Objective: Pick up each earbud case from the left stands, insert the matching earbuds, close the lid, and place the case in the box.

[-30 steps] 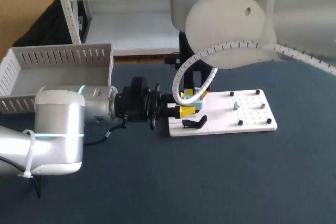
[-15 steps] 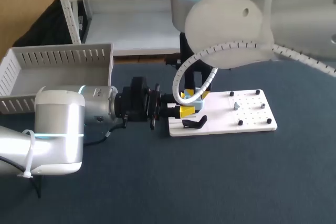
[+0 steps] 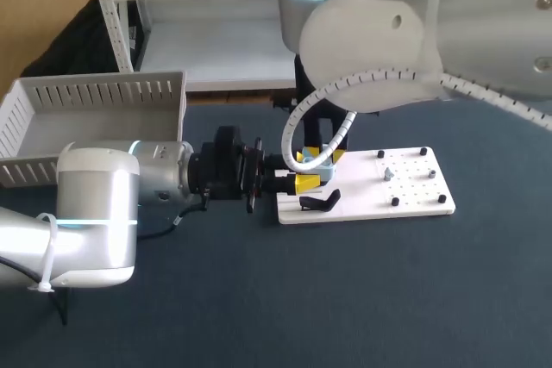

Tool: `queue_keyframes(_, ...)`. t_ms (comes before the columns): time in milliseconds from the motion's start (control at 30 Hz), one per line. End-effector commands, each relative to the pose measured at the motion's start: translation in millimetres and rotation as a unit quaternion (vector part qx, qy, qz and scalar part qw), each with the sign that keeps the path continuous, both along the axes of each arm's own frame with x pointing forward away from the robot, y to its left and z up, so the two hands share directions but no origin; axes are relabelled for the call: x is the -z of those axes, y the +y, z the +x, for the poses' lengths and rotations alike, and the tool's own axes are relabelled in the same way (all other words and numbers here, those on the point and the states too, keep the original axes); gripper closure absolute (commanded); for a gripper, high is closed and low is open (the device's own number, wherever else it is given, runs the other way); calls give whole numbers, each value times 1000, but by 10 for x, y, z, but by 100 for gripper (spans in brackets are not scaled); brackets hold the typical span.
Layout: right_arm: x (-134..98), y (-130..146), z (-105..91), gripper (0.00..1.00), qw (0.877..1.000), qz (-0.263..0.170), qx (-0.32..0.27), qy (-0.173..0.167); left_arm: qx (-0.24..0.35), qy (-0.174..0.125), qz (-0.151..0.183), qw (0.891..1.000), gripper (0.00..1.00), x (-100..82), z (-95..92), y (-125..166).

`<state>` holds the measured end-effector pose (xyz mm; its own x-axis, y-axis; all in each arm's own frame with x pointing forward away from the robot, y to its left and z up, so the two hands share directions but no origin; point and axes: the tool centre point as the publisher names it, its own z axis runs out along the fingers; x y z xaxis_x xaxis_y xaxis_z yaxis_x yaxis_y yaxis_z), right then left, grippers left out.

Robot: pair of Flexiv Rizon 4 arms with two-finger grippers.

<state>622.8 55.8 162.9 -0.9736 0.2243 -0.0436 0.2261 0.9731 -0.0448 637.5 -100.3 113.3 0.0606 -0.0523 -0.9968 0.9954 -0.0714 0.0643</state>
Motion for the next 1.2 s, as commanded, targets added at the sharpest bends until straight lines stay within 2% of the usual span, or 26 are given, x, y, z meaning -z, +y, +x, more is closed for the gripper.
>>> queue_keyframes(33,23,8,16,100,1000,-3,1,1,0,-1,-1,1000,100,3,6,-4)
queue_keyframes(300,49,9,26,100,1000,-4,1,5,0,-1,-1,1000,100,3,6,-4)
queue_keyframes(333,54,12,26,91,1000,-4,1,5,0,-1,-1,1000,100,3,6,-4)
queue_keyframes(367,56,13,26,73,1000,-4,1,6,0,-1,-1,1000,100,3,6,-4)
queue_keyframes(500,58,16,26,70,1000,-2,-1,7,0,-1,-1,1000,100,3,6,-4)
queue_keyframes(600,51,16,21,64,1000,-1,-1,6,0,-1,-1,1000,100,3,6,-4)
queue_keyframes(833,-141,-48,-82,67,1000,20,-1,-18,0,-1,-1,1000,100,3,6,-4)
queue_keyframes(1000,-289,-247,-198,73,998,52,-13,-44,0,-1,-1,1000,100,3,6,-4)
queue_keyframes(1200,-310,-632,-158,65,992,65,-31,-104,0,-1,-1,1000,100,3,6,-4)
